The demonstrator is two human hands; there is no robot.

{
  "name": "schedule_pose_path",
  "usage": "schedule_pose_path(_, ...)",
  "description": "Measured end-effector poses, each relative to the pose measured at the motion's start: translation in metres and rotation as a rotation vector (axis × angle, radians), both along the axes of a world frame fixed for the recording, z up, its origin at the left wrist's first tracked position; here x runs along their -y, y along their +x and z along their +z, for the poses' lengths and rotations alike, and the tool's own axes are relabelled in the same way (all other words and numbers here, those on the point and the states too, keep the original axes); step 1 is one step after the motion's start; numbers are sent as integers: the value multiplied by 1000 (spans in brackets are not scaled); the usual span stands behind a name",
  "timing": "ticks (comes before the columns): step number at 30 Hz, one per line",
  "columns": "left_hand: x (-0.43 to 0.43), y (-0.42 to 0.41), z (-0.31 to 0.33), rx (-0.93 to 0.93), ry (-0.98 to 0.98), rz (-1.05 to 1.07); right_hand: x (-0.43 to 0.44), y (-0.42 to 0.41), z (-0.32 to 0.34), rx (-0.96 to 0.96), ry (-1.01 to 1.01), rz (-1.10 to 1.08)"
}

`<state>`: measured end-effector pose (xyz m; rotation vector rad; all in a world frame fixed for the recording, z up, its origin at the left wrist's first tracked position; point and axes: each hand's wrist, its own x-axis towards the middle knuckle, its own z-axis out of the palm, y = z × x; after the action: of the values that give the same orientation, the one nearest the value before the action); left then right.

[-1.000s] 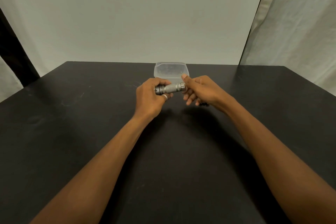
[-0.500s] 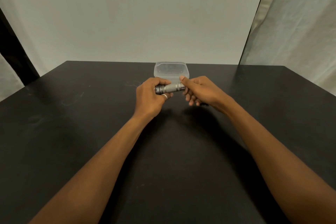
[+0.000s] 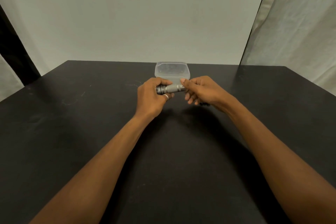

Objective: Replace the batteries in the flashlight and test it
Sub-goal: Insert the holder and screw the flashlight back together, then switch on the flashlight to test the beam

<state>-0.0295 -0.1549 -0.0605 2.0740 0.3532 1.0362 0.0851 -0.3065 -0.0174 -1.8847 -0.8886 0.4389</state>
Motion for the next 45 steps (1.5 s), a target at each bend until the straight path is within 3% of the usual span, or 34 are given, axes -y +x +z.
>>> schedule_pose_path(13, -1, -1, 0, -6, 20, -8, -5, -7, 1, -79, -64, -100)
schedule_pose_path(23, 0, -1, 1, 12, -26, -28, -3, -9, 4, -142, 22, 22)
schedule_pose_path(27, 1, -1, 3, 16, -62, -17, -6, -9, 3, -134, 154, 56)
schedule_pose_path(30, 0, -3, 7, -14, -259, -14, -6, -11, 4, -132, 285, 36)
schedule_pose_path(34, -4, -5, 18, 70, -934, -362, -6, -17, 3, -112, 455, -59)
schedule_pose_path(36, -2, -5, 23, 125, -1121, -474, -8, -20, 1, -55, 470, -92)
schedule_pose_path(41, -6, -3, 25, 227, -1219, -466, -13, -40, -9, 323, 332, -32)
schedule_pose_path(45, -14, -3, 21, 162, -1245, -400, -17, -51, -20, 241, 237, 88)
